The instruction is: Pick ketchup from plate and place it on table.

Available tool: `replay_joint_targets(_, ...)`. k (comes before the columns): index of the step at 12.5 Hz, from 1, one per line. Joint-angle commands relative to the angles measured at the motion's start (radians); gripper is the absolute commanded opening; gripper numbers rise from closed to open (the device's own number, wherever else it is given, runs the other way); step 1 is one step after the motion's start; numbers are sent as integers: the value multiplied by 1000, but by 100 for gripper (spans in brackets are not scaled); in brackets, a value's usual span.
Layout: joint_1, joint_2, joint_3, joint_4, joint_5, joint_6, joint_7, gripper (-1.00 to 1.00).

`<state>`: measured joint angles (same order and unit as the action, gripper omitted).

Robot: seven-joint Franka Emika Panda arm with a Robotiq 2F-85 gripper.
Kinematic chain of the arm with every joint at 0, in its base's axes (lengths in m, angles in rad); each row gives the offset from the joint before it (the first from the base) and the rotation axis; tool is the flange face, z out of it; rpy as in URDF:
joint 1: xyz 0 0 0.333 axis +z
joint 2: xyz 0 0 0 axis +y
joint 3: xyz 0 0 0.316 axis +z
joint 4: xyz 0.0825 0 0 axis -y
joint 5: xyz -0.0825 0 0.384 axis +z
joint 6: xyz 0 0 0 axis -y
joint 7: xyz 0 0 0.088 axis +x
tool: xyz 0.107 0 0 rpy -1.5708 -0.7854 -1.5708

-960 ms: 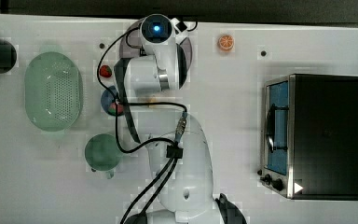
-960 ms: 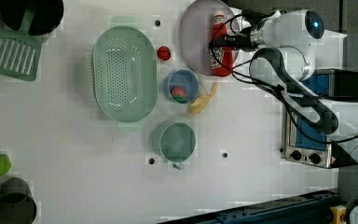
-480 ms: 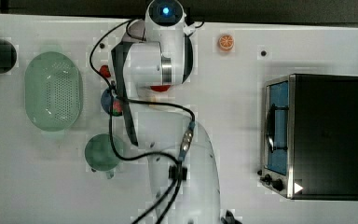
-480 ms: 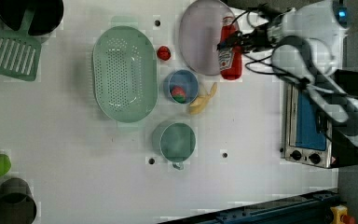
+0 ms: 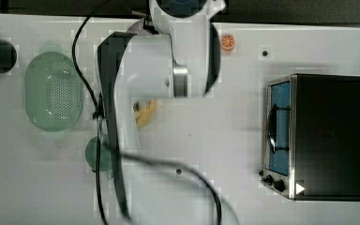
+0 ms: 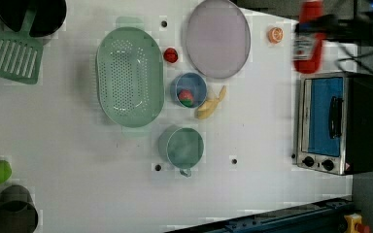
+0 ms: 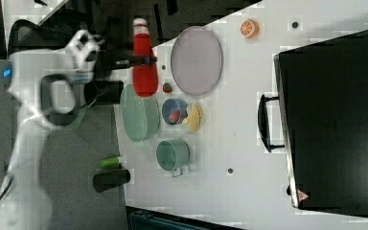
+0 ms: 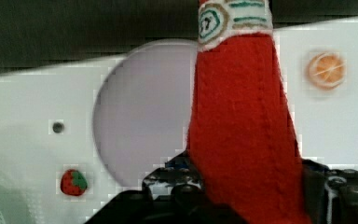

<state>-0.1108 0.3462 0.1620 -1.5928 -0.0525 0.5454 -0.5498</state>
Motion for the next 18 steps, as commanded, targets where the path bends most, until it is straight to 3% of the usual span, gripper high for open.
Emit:
replay_joint_targets(1, -58, -112, -4, -177, 4, -34, -34, 18)
replay_joint_targets(5, -80, -285, -21, -434, 7, -27, -32, 18)
replay_joint_targets(8, -80, -333, -43, -572, 9, 52, -31, 18)
replay_joint_targets(13, -80, -290, -47, -761, 13, 273, -30, 18)
replay_joint_targets(18, -79, -134, -44, -784, 13, 373, -30, 23)
